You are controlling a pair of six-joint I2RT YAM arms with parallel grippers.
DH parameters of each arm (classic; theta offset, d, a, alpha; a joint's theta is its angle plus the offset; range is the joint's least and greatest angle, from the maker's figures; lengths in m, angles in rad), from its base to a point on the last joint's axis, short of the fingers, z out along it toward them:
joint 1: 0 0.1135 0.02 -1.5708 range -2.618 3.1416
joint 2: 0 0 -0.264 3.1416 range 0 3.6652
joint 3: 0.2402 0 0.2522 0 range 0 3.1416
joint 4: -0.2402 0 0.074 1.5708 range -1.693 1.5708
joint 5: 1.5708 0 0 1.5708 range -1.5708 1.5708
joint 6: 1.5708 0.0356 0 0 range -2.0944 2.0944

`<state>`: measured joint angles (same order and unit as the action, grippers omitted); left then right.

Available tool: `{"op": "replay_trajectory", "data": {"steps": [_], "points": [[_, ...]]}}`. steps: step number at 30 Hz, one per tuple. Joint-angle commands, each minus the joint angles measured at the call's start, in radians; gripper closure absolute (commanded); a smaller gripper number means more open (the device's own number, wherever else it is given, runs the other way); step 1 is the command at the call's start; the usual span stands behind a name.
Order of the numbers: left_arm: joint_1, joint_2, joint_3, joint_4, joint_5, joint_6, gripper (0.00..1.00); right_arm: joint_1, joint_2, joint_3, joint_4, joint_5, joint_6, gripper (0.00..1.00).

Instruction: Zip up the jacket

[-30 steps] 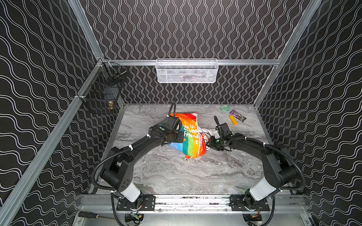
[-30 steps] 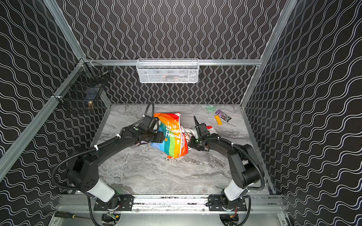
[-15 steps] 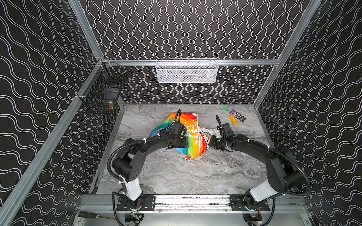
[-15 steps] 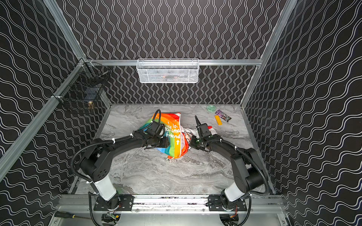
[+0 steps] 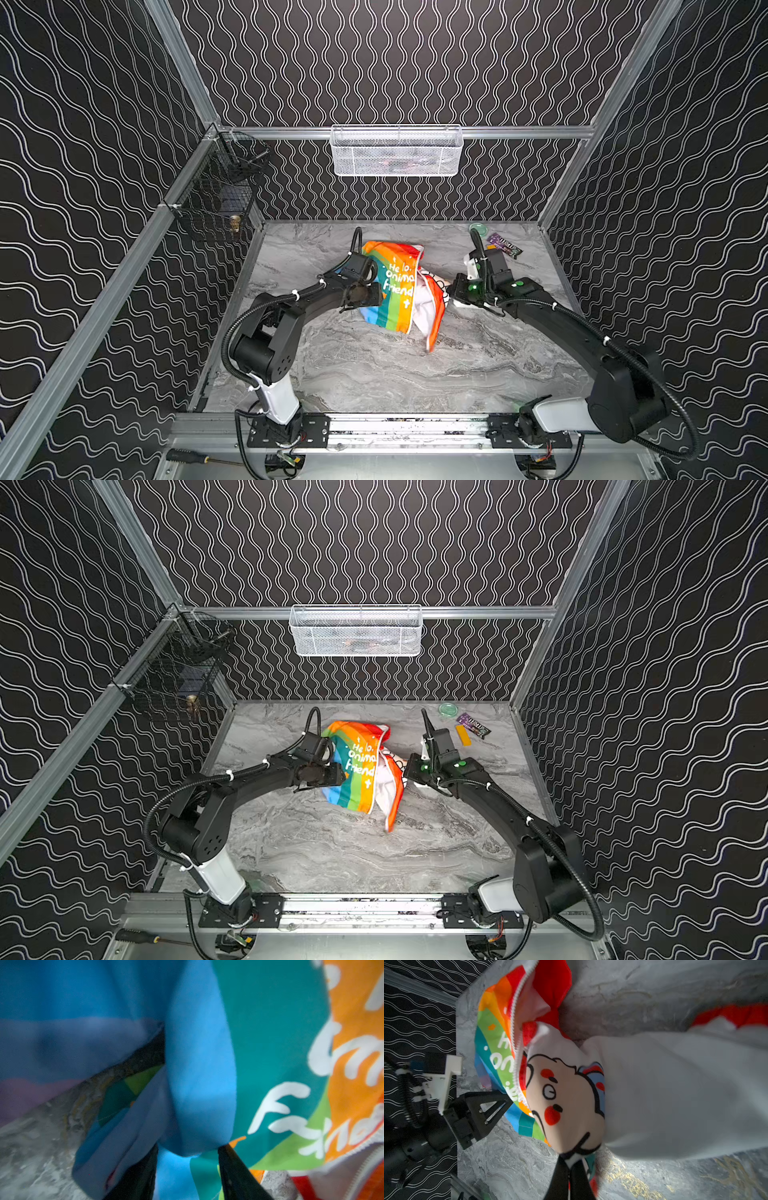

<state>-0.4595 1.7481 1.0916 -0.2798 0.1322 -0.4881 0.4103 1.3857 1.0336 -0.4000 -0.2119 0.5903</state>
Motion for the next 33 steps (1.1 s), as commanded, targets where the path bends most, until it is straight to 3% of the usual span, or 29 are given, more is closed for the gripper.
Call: {"op": "replay_trajectory", "data": {"steps": [1,10,16,25,30,33], "points": [[0.013,-0.025,0.003,-0.019,-0.004,0.036,0.47,0.001,-0.019,0.051,-0.068,0.014,-0.020,1.00],[0.040,-0.104,-0.004,-0.059,-0.014,0.058,0.39,-0.006,-0.021,0.160,-0.092,-0.001,-0.035,0.99],[0.062,-0.131,-0.031,-0.063,-0.031,0.066,0.35,-0.074,0.036,0.186,-0.078,-0.037,-0.046,0.98],[0.061,-0.070,-0.091,0.102,0.075,0.057,0.34,-0.132,0.191,0.199,-0.042,-0.122,-0.052,0.95],[0.048,-0.040,-0.108,0.170,0.127,0.059,0.34,-0.153,0.230,0.185,-0.016,-0.143,-0.042,0.85],[0.028,-0.004,-0.087,0.171,0.157,0.076,0.35,-0.160,0.236,0.177,-0.007,-0.153,-0.040,0.71]]}}
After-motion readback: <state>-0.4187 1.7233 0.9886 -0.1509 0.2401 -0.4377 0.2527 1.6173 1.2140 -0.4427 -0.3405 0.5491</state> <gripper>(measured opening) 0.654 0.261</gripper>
